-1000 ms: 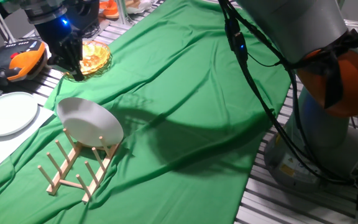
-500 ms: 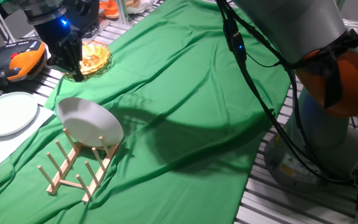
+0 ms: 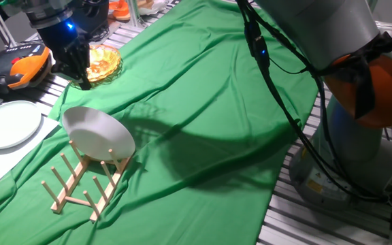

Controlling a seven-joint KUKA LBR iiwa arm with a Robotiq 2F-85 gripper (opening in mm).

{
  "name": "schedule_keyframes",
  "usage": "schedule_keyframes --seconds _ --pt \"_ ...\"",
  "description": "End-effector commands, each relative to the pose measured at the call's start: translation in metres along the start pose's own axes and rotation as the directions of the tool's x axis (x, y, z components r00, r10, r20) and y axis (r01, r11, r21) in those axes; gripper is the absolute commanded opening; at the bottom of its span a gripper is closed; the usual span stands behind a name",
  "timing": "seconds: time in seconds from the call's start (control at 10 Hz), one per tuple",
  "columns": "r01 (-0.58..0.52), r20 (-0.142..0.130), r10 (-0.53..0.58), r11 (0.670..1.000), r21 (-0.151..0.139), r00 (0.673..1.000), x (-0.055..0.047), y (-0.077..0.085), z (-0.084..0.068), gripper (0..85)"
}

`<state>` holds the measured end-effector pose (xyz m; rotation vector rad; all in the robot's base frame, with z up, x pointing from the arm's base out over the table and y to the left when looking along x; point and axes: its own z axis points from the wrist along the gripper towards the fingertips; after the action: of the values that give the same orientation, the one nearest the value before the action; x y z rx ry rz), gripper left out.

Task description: Put the dish on the dish rack

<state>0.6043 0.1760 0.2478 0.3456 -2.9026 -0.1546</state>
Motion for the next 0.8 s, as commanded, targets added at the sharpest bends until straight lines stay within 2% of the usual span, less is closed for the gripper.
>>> schedule_keyframes --seconds 0.0,0.7 --pt "0.000 0.000 0.000 1.000 -0.002 1.000 -0.0002 0.0003 0.0002 0.0" --pt "-0.002 -0.005 0.002 1.000 -0.006 1.000 -0.0001 0.0010 0.0014 0.0"
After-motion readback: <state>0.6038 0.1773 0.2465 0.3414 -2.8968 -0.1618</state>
